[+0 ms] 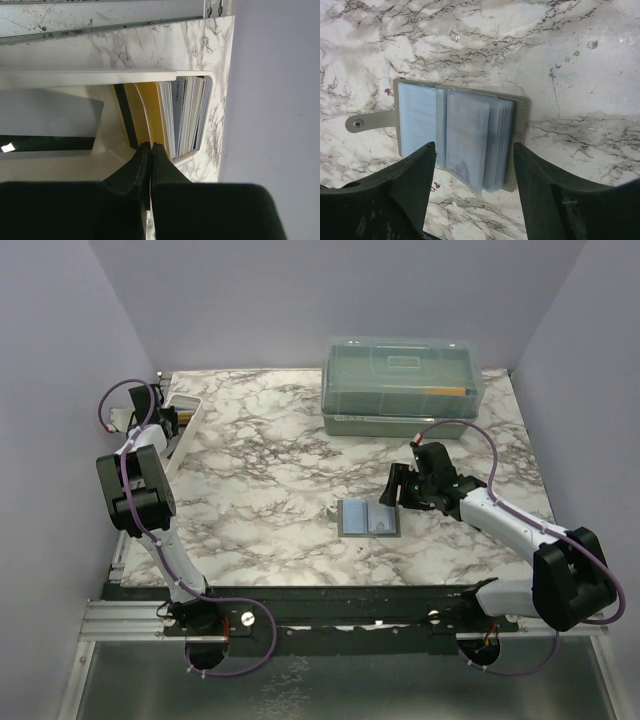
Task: Put the credit cards into the card holder
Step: Pick up the credit card from the storage box.
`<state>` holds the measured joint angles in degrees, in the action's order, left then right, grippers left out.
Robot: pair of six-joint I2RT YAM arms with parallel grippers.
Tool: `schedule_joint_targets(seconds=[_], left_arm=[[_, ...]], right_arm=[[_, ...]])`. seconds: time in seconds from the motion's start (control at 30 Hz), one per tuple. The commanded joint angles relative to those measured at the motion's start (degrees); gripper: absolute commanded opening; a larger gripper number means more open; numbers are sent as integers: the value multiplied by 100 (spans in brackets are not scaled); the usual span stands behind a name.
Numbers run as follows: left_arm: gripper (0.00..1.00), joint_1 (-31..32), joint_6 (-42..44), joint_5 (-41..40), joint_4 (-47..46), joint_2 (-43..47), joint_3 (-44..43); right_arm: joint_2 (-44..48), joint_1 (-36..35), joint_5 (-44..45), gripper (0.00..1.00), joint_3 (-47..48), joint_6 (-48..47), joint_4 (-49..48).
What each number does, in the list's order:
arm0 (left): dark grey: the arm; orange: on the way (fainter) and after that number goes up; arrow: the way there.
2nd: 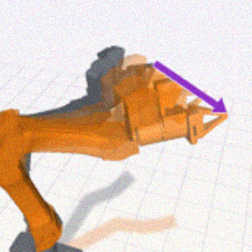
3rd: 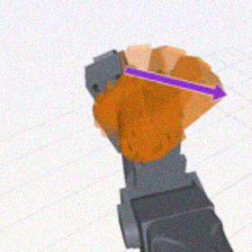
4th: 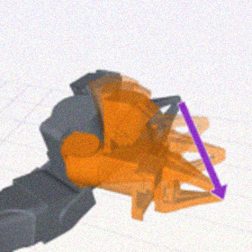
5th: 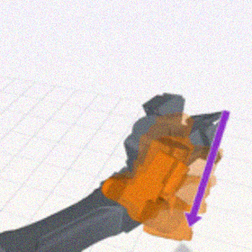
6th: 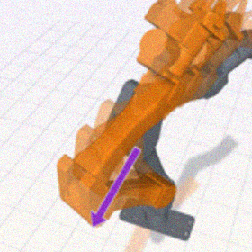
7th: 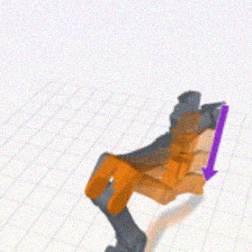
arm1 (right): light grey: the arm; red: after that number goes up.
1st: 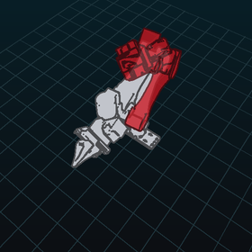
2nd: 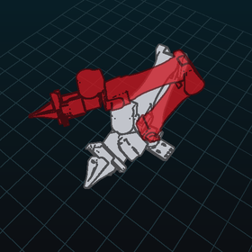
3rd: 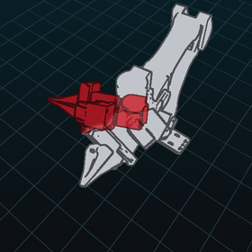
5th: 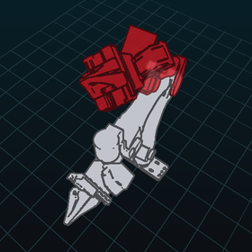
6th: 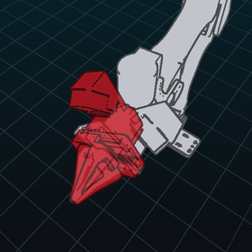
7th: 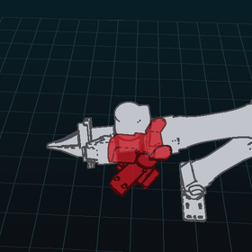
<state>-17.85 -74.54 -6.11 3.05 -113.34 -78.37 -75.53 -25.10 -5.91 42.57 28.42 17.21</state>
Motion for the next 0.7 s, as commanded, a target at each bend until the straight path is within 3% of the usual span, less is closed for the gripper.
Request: schedule_joint_targets(seconds=[0.0,0.33,0.67], left_arm=[[0,-55,-269,83,453,304,-225],[0,-74,-350,158,1116,805,-190],[0,220,1,1169,1198,1722,365]], right_arm=[[176,25,-112,66,-104,-13,53],[256,23,-138,66,-173,33,85],[-103,23,-131,67,-168,75,91]])
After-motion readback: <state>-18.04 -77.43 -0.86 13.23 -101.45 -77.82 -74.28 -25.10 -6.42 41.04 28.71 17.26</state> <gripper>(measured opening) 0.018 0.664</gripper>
